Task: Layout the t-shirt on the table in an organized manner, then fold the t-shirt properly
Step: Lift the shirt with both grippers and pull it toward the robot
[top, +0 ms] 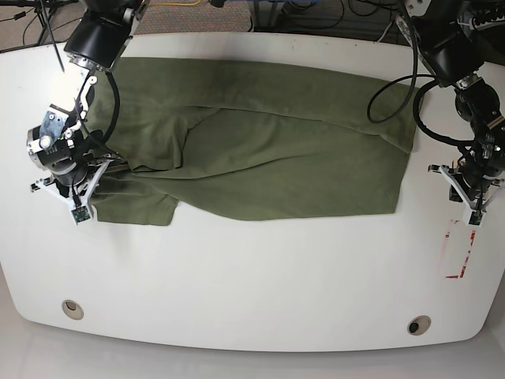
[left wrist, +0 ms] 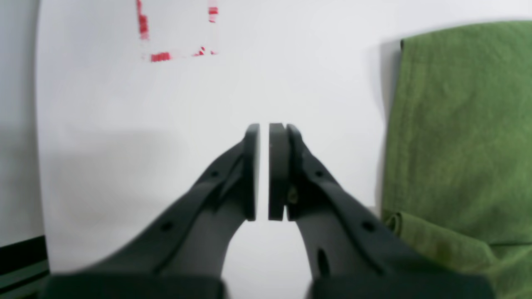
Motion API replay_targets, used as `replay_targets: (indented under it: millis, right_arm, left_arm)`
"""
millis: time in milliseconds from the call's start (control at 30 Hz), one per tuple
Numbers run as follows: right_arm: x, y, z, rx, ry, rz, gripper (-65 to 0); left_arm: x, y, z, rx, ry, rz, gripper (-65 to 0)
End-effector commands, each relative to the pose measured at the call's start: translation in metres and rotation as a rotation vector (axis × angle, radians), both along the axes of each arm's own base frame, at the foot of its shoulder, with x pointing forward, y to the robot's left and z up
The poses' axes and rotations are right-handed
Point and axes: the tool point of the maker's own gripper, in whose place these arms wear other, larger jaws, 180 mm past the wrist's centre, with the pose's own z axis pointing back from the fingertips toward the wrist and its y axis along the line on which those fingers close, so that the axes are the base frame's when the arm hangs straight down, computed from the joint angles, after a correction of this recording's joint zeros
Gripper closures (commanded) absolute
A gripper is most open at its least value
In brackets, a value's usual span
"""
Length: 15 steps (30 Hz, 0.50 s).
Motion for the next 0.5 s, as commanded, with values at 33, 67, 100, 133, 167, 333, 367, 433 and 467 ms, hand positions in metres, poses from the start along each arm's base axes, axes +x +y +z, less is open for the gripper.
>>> replay_targets:
  millis: [33,67,100,133,167,333,367,433,467]
  right_arm:
    - [0.006,0.004,0.012,0.001,-0.049,0.011,-3.0]
    - [0.005,0.004,0.012,0.004,-0.048,0.009,-3.0]
    - [0.005,0.004,0.012,0.004,-0.048,0.009,-3.0]
    - [0.005,0.005,0.011,0.005,-0.048,0.009,-3.0]
    - [0.005,0.005,0.011,0.007,-0.048,0.01,-3.0]
    - [0.007,0.014,0.009,0.031,-0.053,0.013,-3.0]
    - [0.007,0.015,0.008,0.034,-0.053,0.013,-3.0]
    - [0.008,0.016,0.008,0.037,-0.054,0.014,-3.0]
    - [0.008,0.017,0.008,0.039,-0.054,0.014,-3.0]
  left_arm:
    - [0.01,0.004,0.017,0.013,-0.055,-0.007,-1.9]
    - [0.011,0.003,0.016,0.01,-0.051,-0.009,-2.5]
    - [0.011,0.002,0.013,0.004,-0.045,-0.009,-4.0]
    - [0.011,0.002,0.009,-0.008,-0.034,-0.007,-7.2]
    - [0.013,0.002,0.008,-0.016,-0.033,-0.006,-10.0]
    - [0.03,-0.019,-0.012,-0.123,-0.005,-0.003,-33.7]
    - [0.033,-0.022,-0.015,-0.141,-0.001,-0.003,-38.2]
    - [0.038,-0.026,-0.019,-0.169,0.008,-0.005,-42.8]
    - [0.041,-0.027,-0.019,-0.178,0.007,-0.005,-43.1]
